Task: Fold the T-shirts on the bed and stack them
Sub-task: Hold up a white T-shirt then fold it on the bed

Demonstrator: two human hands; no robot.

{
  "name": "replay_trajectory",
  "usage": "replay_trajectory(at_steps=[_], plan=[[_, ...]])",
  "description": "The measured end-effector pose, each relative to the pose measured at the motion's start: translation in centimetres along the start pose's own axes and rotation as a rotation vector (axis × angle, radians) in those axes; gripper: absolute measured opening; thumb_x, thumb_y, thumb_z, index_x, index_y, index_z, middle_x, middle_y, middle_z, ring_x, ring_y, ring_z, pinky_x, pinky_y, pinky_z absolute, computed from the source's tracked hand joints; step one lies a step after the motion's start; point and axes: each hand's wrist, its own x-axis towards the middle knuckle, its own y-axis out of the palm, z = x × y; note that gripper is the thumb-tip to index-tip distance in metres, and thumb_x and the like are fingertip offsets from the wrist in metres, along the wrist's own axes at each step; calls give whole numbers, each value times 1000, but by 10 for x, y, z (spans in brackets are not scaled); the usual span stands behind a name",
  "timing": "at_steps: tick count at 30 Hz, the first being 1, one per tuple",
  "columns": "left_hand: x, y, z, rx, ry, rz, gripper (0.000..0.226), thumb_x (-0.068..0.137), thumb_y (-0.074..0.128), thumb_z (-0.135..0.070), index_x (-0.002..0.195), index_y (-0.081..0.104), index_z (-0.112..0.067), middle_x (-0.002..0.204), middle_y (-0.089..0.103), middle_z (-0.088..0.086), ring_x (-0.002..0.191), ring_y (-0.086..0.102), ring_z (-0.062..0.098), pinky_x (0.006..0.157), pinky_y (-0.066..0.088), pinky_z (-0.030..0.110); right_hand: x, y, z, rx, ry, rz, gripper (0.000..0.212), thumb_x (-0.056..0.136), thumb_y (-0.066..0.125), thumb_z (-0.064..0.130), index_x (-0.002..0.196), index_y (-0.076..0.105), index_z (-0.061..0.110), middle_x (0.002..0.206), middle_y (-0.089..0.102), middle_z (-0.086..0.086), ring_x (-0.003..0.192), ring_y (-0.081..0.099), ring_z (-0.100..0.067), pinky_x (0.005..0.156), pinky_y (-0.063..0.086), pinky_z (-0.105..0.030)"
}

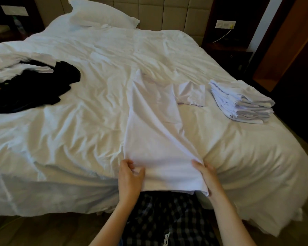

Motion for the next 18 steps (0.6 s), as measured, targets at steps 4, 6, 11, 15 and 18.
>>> replay_trajectory(at_steps=[4, 6, 11, 15, 18], plan=[[-5, -7, 10, 28, -38, -17, 34, 79, 72, -19, 102, 47, -15, 95, 52, 1, 91, 54, 23, 63, 37, 22, -1, -3, -20, -433, 112, -50, 32, 84, 70, 25, 100, 64, -2, 87, 66, -11, 79, 62, -26, 64, 50, -29], [-7, -10, 17, 63, -86, -51, 45, 78, 74, -23, 111, 48, -8, 107, 51, 7, 102, 50, 29, 78, 39, 31, -5, -1, -24, -530, 124, -57, 31, 82, 72, 26, 92, 65, -2, 86, 66, -13, 82, 62, -28, 71, 49, -34], [-1, -19, 14, -65, -216, 90, 45, 83, 69, -31, 117, 48, -9, 104, 58, 2, 95, 55, 20, 73, 42, 26, -3, 0, -18, -277, 15, -163, 28, 77, 76, 17, 92, 57, 4, 82, 61, -8, 75, 58, -22, 56, 44, -23], [-2, -33, 0, -57, -95, 30, 24, 97, 48, -31, 82, 57, -13, 78, 55, -2, 85, 52, 19, 60, 38, 18, -5, 7, -13, 32, 94, -12, 21, 81, 70, 8, 99, 67, 0, 79, 71, -9, 71, 68, -20, 62, 54, -24], [-2, -42, 7, 11, -152, -22, 36, 101, 35, -32, 89, 56, -6, 73, 53, 2, 73, 50, 19, 67, 36, 31, -10, 12, -1, -71, 12, -15, 7, 85, 67, 11, 86, 65, 5, 64, 64, -3, 55, 60, -15, 44, 45, -14]])
